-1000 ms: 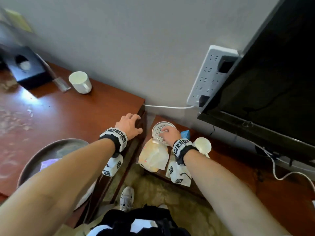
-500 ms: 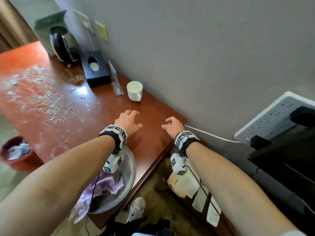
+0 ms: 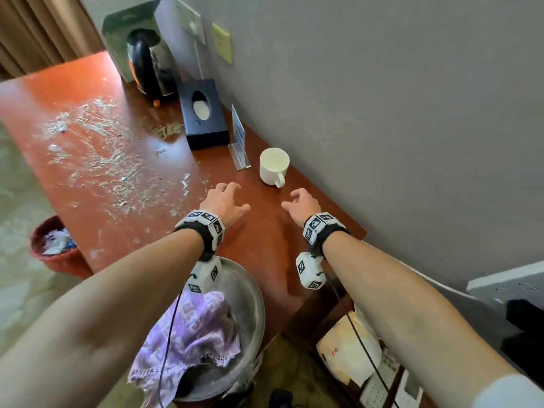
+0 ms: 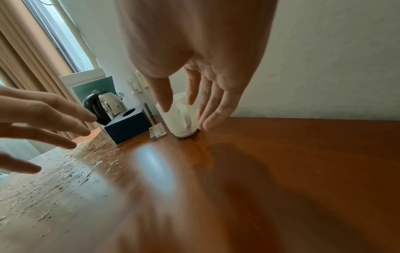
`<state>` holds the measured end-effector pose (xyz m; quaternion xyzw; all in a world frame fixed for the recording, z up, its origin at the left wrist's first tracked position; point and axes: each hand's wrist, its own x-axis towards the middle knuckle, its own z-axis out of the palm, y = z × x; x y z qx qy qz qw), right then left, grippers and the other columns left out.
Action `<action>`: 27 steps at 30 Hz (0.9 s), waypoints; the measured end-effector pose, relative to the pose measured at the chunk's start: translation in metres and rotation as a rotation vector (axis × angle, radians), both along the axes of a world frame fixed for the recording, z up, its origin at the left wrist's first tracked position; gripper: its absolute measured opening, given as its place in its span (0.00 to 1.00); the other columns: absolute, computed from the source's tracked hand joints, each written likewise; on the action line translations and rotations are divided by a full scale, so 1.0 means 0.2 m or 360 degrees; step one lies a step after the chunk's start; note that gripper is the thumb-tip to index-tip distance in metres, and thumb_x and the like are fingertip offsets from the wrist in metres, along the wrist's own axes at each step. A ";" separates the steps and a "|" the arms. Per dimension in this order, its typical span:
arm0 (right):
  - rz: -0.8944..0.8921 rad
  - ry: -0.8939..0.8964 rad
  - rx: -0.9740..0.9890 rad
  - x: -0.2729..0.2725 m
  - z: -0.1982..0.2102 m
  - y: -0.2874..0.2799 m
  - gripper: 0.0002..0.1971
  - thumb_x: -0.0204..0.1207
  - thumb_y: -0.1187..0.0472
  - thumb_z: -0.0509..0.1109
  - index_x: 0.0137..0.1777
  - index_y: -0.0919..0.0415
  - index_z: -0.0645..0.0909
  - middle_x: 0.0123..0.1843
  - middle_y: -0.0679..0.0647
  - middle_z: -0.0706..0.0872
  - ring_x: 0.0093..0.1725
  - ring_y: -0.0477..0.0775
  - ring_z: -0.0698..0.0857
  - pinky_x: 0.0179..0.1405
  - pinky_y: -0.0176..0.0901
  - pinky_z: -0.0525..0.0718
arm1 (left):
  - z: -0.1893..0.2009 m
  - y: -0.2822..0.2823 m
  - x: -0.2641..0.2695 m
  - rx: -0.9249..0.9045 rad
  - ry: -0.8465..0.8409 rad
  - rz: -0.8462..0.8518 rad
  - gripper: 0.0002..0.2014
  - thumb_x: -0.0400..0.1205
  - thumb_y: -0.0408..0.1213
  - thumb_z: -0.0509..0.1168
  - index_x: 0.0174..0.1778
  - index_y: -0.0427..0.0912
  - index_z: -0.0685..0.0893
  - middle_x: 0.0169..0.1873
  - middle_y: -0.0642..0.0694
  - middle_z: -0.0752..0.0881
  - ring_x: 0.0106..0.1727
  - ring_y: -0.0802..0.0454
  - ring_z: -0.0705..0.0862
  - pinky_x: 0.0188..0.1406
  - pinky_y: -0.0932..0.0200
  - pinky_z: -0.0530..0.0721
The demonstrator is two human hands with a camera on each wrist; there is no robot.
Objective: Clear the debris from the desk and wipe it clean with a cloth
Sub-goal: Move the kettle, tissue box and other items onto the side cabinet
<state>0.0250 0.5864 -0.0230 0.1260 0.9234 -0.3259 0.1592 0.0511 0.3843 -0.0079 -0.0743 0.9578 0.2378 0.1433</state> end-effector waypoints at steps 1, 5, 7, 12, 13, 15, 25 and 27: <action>0.0004 0.0001 0.0001 -0.04 -0.01 -0.03 0.21 0.79 0.51 0.71 0.70 0.55 0.75 0.66 0.54 0.84 0.66 0.58 0.81 0.66 0.50 0.78 | -0.01 -0.02 -0.02 0.0018 -0.0003 0.0024 0.28 0.79 0.53 0.66 0.75 0.52 0.70 0.76 0.43 0.70 0.73 0.40 0.72 0.68 0.39 0.78; -0.0024 -0.0014 -0.0014 -0.17 -0.05 -0.10 0.24 0.79 0.51 0.71 0.72 0.56 0.73 0.66 0.55 0.82 0.65 0.59 0.82 0.65 0.51 0.78 | -0.04 -0.07 -0.09 0.0064 0.0002 0.0077 0.27 0.79 0.53 0.65 0.75 0.52 0.71 0.75 0.44 0.70 0.73 0.41 0.71 0.68 0.39 0.77; -0.0067 -0.0014 -0.0035 -0.21 -0.07 -0.12 0.24 0.78 0.50 0.72 0.71 0.56 0.72 0.64 0.55 0.82 0.63 0.59 0.82 0.62 0.49 0.78 | -0.05 -0.08 -0.11 0.0067 -0.0008 0.0091 0.27 0.79 0.53 0.65 0.75 0.52 0.71 0.75 0.45 0.70 0.73 0.42 0.72 0.68 0.40 0.78; -0.0258 -0.0112 -0.0244 -0.30 -0.14 -0.16 0.17 0.81 0.46 0.65 0.64 0.54 0.73 0.57 0.53 0.82 0.57 0.59 0.84 0.61 0.55 0.82 | -0.10 -0.15 -0.13 0.0023 -0.0073 0.0110 0.27 0.80 0.54 0.65 0.75 0.51 0.71 0.75 0.45 0.70 0.72 0.42 0.72 0.67 0.41 0.78; -0.0295 -0.0133 -0.0294 -0.32 -0.15 -0.17 0.16 0.81 0.45 0.63 0.62 0.54 0.74 0.56 0.54 0.83 0.57 0.60 0.85 0.60 0.58 0.84 | -0.12 -0.16 -0.13 0.0017 -0.0089 0.0115 0.28 0.80 0.54 0.65 0.75 0.51 0.71 0.75 0.44 0.70 0.72 0.42 0.72 0.67 0.41 0.79; -0.0326 -0.0162 -0.0383 -0.33 -0.16 -0.19 0.15 0.84 0.46 0.58 0.61 0.56 0.74 0.54 0.55 0.83 0.56 0.61 0.86 0.55 0.60 0.88 | -0.14 -0.18 -0.12 0.0023 -0.0112 0.0130 0.28 0.80 0.53 0.65 0.75 0.51 0.70 0.76 0.44 0.70 0.72 0.43 0.72 0.66 0.41 0.79; -0.0279 -0.0079 -0.0564 -0.23 -0.21 -0.14 0.15 0.85 0.49 0.55 0.46 0.55 0.79 0.47 0.48 0.86 0.48 0.52 0.90 0.54 0.55 0.89 | -0.15 -0.15 -0.08 0.0044 -0.0114 0.0107 0.30 0.79 0.52 0.67 0.76 0.50 0.69 0.76 0.44 0.70 0.74 0.43 0.71 0.68 0.41 0.78; -0.0268 -0.0072 -0.0592 -0.18 -0.22 -0.10 0.14 0.85 0.49 0.58 0.42 0.53 0.79 0.47 0.48 0.88 0.46 0.49 0.91 0.57 0.54 0.87 | -0.15 -0.10 -0.07 0.0072 -0.0108 0.0067 0.31 0.79 0.52 0.68 0.77 0.49 0.68 0.77 0.44 0.69 0.74 0.43 0.72 0.68 0.42 0.78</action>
